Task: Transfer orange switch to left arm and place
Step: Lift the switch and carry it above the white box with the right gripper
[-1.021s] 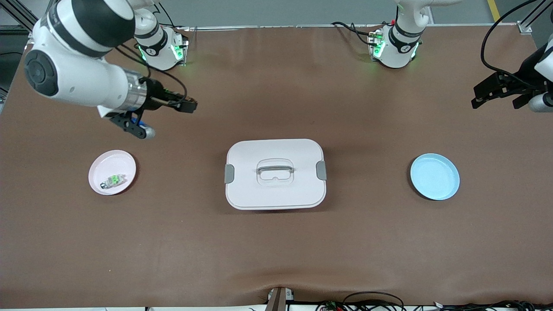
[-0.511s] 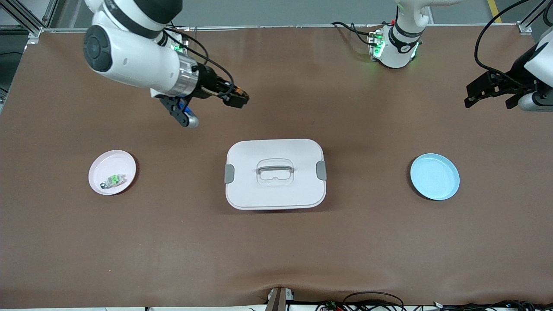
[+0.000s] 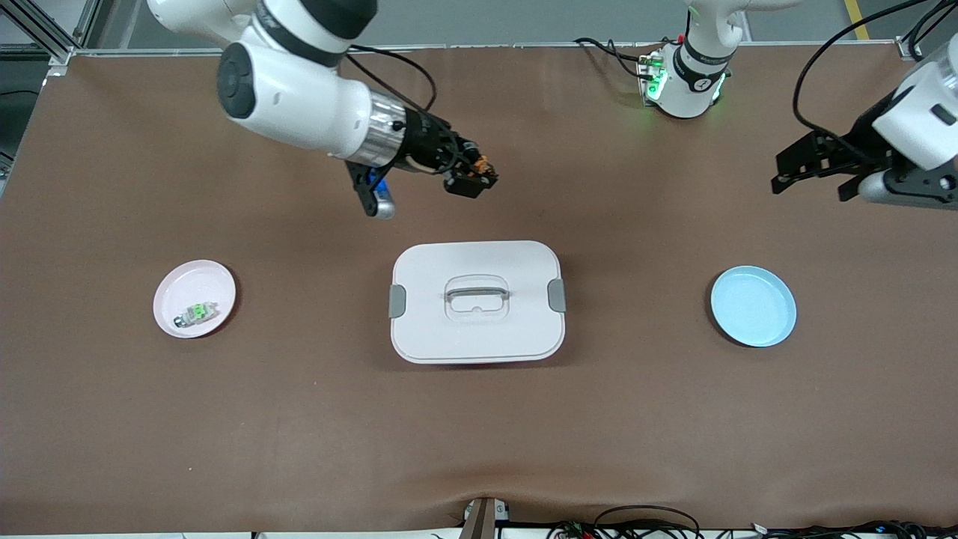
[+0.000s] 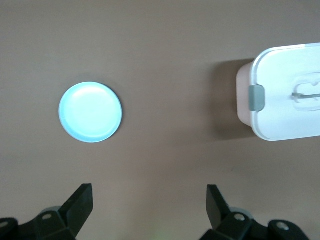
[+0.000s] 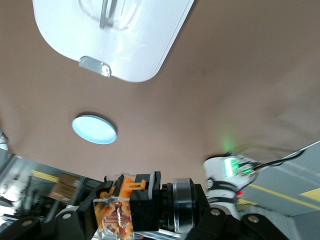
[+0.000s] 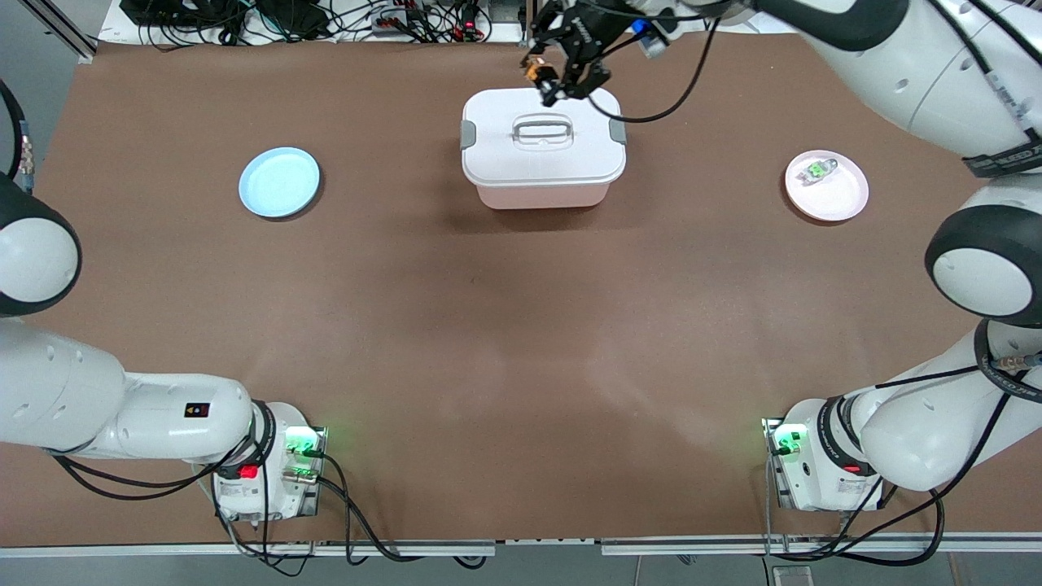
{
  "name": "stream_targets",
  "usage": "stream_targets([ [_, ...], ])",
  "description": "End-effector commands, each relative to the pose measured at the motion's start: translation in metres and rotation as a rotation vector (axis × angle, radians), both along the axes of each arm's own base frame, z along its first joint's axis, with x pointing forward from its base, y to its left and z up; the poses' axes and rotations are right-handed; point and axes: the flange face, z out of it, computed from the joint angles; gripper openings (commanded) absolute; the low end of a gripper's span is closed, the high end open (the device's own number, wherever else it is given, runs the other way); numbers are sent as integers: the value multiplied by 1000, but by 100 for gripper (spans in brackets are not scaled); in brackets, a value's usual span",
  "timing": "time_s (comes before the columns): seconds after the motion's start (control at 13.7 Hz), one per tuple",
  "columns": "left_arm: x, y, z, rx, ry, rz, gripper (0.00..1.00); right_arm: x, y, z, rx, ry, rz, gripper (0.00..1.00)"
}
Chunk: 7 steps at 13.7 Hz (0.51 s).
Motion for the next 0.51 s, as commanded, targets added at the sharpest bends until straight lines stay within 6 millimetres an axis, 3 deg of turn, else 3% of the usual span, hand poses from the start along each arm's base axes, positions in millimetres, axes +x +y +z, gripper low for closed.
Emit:
stream_targets([
  [0.0,3,-37,-13,-17,13,7,100,2,36,-2,29,33,-93,18],
  [0.22,-7,-95,-28,-19,59,55,100,-3,56,-12,40,34,-148,18],
  [0.44,-19,-110,-46,-53,96,89,100,-4,71,-17,62,41,-221,18],
])
